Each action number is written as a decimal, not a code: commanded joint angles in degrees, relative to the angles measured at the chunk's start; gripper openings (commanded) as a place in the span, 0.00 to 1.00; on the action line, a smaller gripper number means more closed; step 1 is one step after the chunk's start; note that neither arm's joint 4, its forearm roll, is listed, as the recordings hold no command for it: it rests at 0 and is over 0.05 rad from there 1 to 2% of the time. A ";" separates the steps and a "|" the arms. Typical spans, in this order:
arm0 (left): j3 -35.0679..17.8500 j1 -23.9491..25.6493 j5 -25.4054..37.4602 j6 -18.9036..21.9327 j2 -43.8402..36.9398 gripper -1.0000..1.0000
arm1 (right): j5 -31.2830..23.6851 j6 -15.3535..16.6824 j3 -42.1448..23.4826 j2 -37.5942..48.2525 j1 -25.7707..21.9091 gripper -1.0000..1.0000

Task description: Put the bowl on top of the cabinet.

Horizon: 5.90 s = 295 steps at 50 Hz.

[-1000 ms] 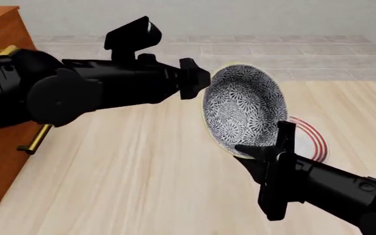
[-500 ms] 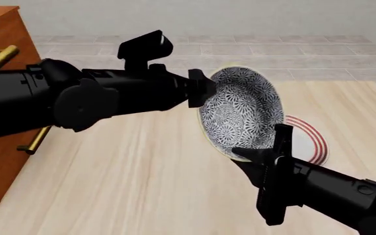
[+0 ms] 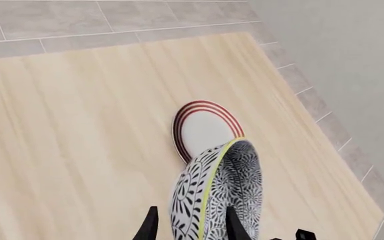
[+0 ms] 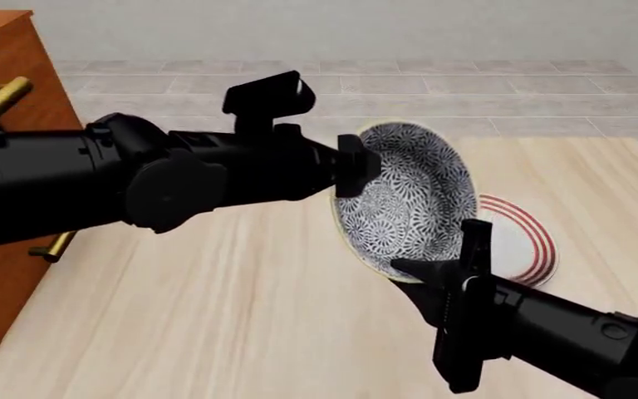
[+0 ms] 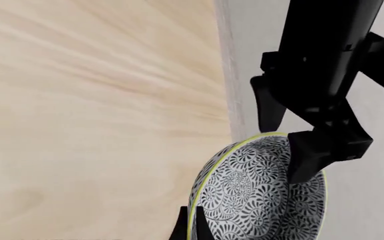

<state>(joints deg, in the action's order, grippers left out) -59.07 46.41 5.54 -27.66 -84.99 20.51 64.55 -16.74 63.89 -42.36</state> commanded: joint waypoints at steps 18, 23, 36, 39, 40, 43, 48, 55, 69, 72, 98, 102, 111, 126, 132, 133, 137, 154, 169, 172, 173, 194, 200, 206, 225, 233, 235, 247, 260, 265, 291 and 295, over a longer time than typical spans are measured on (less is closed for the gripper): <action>1.22 -2.05 -1.65 1.11 -0.18 0.00 | -0.09 0.51 1.20 -2.09 -0.01 0.00; 1.40 -3.39 -1.48 1.21 0.09 0.00 | 0.15 1.19 1.61 -2.45 0.17 0.00; 0.22 -6.93 -0.38 1.48 -0.04 0.00 | 2.42 4.01 3.77 -5.68 0.94 1.00; -0.13 -8.23 -0.32 1.58 -0.49 0.00 | 3.56 4.36 4.01 -5.55 0.61 1.00; -0.24 -8.58 -0.31 1.59 -0.65 0.00 | 3.28 5.01 4.22 -6.16 0.48 1.00; -0.38 -10.28 -0.58 2.20 -1.36 0.00 | 0.41 5.20 3.93 -9.11 0.28 1.00; -0.06 -11.83 -1.03 2.20 -1.61 0.00 | -0.94 5.69 4.37 -11.20 0.09 1.00; -0.07 -14.27 -1.34 2.13 -0.43 0.00 | -2.86 5.45 4.06 -13.64 -0.30 1.00; -0.20 -17.62 -0.03 0.46 5.50 0.00 | -8.41 -0.97 3.78 -20.28 0.99 1.00; 0.18 -17.61 0.53 -0.80 7.42 0.00 | -9.42 -4.33 3.60 -21.67 2.02 1.00; 6.10 -18.54 3.39 -4.42 22.86 0.00 | -18.40 -30.40 1.67 -38.42 12.64 1.00; 7.71 -18.30 3.31 -5.77 24.83 0.00 | -19.91 -32.52 1.96 -40.59 13.67 1.00; 10.93 -19.57 2.11 -7.69 30.35 0.00 | -24.09 -38.27 2.31 -47.07 16.79 1.00; 15.16 -21.56 1.43 -9.57 38.94 0.00 | -28.08 -49.49 5.40 -57.03 24.41 1.00; 17.42 -23.52 0.30 -10.45 42.12 0.00 | -28.16 -52.90 8.43 -60.74 27.92 1.00; 17.90 -23.82 -0.11 -10.77 42.95 0.00 | -28.58 -52.73 8.68 -61.80 28.30 1.00; 17.88 -24.08 -0.67 -7.42 45.19 0.00 | -28.69 -56.29 7.94 -63.62 32.45 1.00; 24.80 -29.13 -3.41 -9.82 52.52 0.00 | -25.17 -61.50 13.98 -63.65 39.15 1.00; 29.98 -31.61 -5.90 -10.67 57.56 0.00 | -21.11 -64.12 16.46 -63.88 39.21 1.00; 30.68 -32.08 -6.39 -11.27 58.33 0.00 | -20.99 -64.21 16.50 -63.88 39.19 1.00; 30.78 -32.09 -6.41 -11.01 58.27 0.00 | -20.98 -64.21 16.50 -63.88 39.18 1.00; 32.34 -32.10 -8.59 -10.42 56.75 0.00 | -20.94 -64.23 16.59 -63.88 39.12 1.00; 32.34 -32.13 -8.38 -10.31 56.85 0.00 | -20.97 -64.23 16.56 -63.88 39.10 1.00; 32.07 -32.16 -8.03 -10.00 56.70 0.00 | -20.96 -64.22 16.56 -63.88 39.11 1.00; 19.53 -38.10 -1.70 -6.83 53.55 0.00 | -20.95 -64.23 16.56 -63.88 39.11 1.00; 13.97 -43.35 -0.17 -6.53 50.61 0.00 | -20.95 -64.22 16.56 -63.88 39.11 1.00; 12.91 -45.03 0.04 -6.29 49.87 0.00 | -20.96 -64.21 16.56 -63.88 39.11 1.00; 5.64 -54.49 1.09 -4.54 45.18 0.00 | -20.96 -64.22 16.56 -63.88 39.11 1.00; 1.82 -64.02 -0.75 -4.83 40.87 0.00 | -20.96 -64.22 16.56 -63.88 39.10 1.00; 2.46 -65.90 -1.72 -5.12 40.15 0.00 | -20.97 -64.22 16.56 -63.88 39.12 1.00; 2.11 -79.56 -8.48 -5.41 27.76 0.00 | -20.96 -64.22 16.56 -63.88 39.11 1.00; 1.97 -81.47 -9.28 -5.22 26.11 0.00 | -20.97 -64.22 16.56 -63.88 39.11 1.00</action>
<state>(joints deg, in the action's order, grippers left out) -57.06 -30.09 -1.50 -33.92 -54.97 -0.30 0.19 -0.08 0.00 -3.22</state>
